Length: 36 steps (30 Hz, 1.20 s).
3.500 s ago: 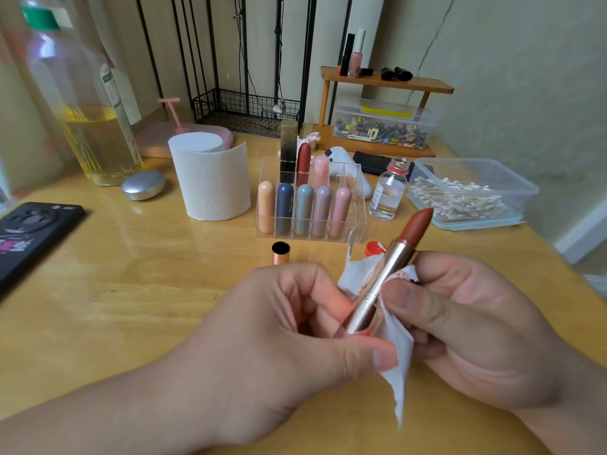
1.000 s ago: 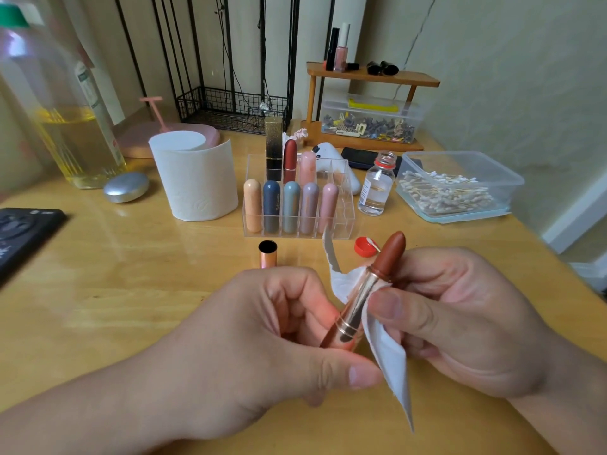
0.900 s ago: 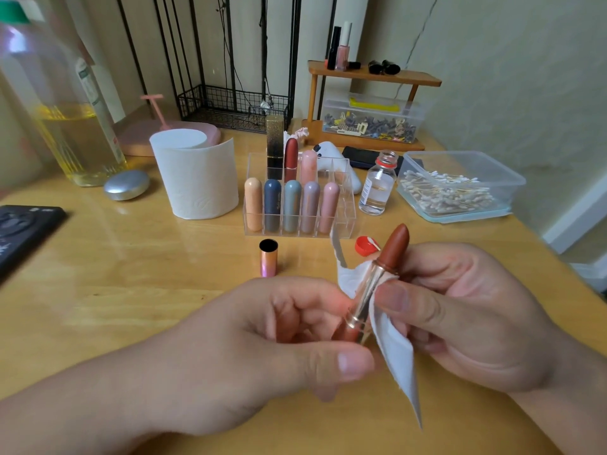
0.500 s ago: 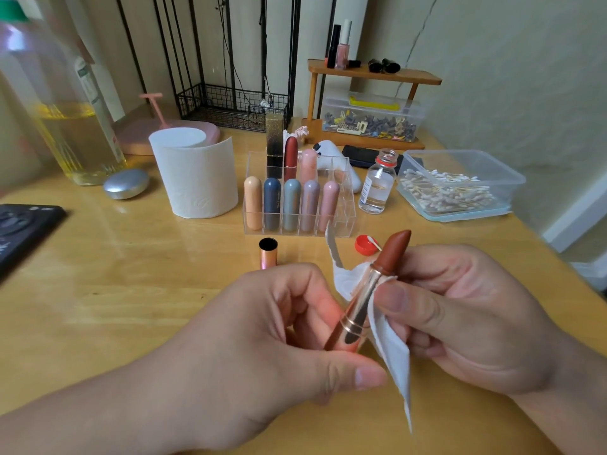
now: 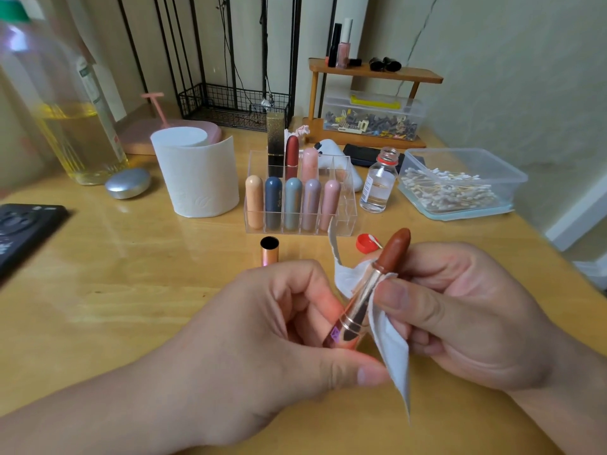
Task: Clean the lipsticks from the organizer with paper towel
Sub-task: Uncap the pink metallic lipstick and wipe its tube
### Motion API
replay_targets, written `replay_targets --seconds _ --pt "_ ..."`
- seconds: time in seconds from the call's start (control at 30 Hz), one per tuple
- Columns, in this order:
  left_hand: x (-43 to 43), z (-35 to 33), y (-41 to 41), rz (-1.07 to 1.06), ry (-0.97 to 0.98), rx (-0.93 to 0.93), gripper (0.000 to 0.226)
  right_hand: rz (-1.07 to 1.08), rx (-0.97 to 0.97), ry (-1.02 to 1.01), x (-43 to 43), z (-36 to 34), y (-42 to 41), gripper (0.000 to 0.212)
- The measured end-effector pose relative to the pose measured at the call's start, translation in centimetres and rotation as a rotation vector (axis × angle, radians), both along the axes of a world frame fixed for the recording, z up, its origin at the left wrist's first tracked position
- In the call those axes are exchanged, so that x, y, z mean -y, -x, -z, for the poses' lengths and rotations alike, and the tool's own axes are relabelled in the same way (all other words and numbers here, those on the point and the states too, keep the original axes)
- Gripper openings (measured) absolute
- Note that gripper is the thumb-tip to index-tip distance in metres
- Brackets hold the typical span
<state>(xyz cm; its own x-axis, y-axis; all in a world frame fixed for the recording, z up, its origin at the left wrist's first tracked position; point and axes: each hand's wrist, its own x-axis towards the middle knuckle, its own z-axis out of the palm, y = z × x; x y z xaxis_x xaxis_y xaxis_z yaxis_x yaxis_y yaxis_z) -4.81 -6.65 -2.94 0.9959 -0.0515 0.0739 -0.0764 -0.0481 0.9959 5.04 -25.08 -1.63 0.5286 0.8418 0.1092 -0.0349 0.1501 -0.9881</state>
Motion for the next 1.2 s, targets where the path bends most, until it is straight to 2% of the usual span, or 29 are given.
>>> replay_targets --seconds 0.1,0.13,0.2,0.3,0.4,0.47,0.57,0.67,0.8,0.87,0.93,1.03,1.1,1.2 --pt "-0.7 -0.4 -0.4 0.236 0.057 -0.056 0.011 0.010 0.000 0.009 0.1 0.0 -0.1 0.028" --pt "-0.9 -0.5 -0.4 0.300 0.072 -0.068 0.011 0.005 0.007 0.015 0.1 -0.1 -0.1 0.029" --pt "-0.8 -0.5 -0.5 0.353 0.032 -0.063 0.025 -0.020 0.016 0.022 0.1 -0.2 -0.1 0.033" --pt "-0.4 0.2 -0.5 0.191 0.005 0.001 0.017 -0.012 0.011 0.014 0.0 -0.2 -0.2 0.031" --pt "0.0 0.6 -0.3 -0.021 -0.005 0.002 0.038 0.004 0.012 -0.002 -0.1 0.0 0.0 0.022" --pt "0.0 0.4 -0.3 0.001 0.028 -0.022 0.039 0.001 -0.002 -0.004 -0.1 0.0 0.1 0.023" --pt "-0.6 -0.3 -0.5 0.238 0.063 -0.060 0.024 -0.002 -0.013 -0.003 0.0 -0.3 0.0 0.022" --pt "-0.8 -0.3 -0.7 0.313 0.070 -0.087 0.023 0.004 0.002 0.016 0.2 -0.4 -0.4 0.021" --pt "-0.2 -0.1 -0.4 0.120 0.006 0.017 0.019 0.027 -0.030 0.010 0.2 -0.3 -0.6 0.027" --pt "0.0 0.0 -0.1 -0.013 0.031 0.005 0.027 -0.004 -0.056 -0.013 0.1 -0.3 -0.4 0.024" --pt "0.0 0.4 -0.1 -0.053 0.023 -0.031 0.035 -0.018 -0.055 0.005 -0.1 -0.2 -0.2 0.024" --pt "-0.4 0.1 -0.6 0.141 0.108 -0.081 0.024 -0.016 -0.043 0.037 0.0 -0.2 -0.3 0.025" --pt "-0.6 -0.1 -0.8 0.308 0.140 -0.126 0.026 0.001 -0.041 0.052 0.1 -0.3 -0.4 0.026" --pt "-0.7 -0.2 -0.8 0.349 0.098 -0.156 0.026 0.009 -0.044 0.064 0.2 -0.3 -0.5 0.026"
